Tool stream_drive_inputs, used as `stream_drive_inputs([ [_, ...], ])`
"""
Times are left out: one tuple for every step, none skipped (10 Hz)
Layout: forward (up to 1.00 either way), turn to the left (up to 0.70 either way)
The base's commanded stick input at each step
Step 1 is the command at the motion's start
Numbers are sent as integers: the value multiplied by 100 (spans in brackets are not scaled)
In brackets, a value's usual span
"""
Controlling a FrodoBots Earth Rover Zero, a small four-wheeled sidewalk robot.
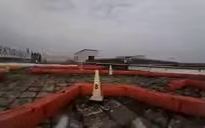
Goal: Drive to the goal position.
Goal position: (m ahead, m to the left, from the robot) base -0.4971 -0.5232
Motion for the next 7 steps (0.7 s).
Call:
stream_drive_inputs([
  [0, 0],
  [0, 0],
  [0, 0],
  [0, 0],
  [0, 0],
  [0, 0],
  [0, 0],
])
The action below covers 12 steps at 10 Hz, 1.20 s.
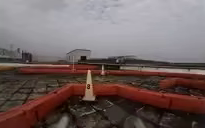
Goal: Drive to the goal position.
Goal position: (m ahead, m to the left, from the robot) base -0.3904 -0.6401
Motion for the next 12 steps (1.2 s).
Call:
stream_drive_inputs([
  [0, 5],
  [0, 18],
  [0, 70],
  [0, 70],
  [0, 70],
  [0, 70],
  [0, 63],
  [0, 57],
  [0, 46],
  [0, 46],
  [0, 70],
  [0, 70],
])
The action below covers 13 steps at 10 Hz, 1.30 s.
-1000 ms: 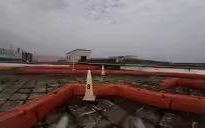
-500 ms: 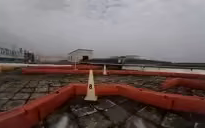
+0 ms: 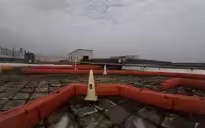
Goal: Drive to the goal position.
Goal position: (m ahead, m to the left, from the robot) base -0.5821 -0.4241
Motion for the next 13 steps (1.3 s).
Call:
stream_drive_inputs([
  [0, 49],
  [0, 10],
  [0, 0],
  [0, 0],
  [0, 0],
  [0, 0],
  [0, 0],
  [0, 0],
  [0, 20],
  [0, 52],
  [0, 9],
  [0, 0],
  [0, 0],
])
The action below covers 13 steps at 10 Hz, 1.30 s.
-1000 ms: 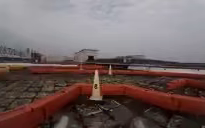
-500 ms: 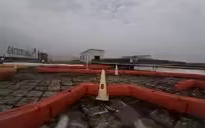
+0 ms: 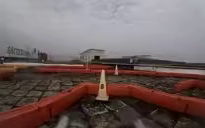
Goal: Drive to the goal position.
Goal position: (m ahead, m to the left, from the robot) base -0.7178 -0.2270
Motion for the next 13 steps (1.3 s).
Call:
stream_drive_inputs([
  [0, 0],
  [0, 0],
  [0, 0],
  [0, 0],
  [0, 0],
  [0, 0],
  [0, 0],
  [68, 0],
  [18, 0],
  [0, 0],
  [0, 0],
  [0, 0],
  [0, 0],
])
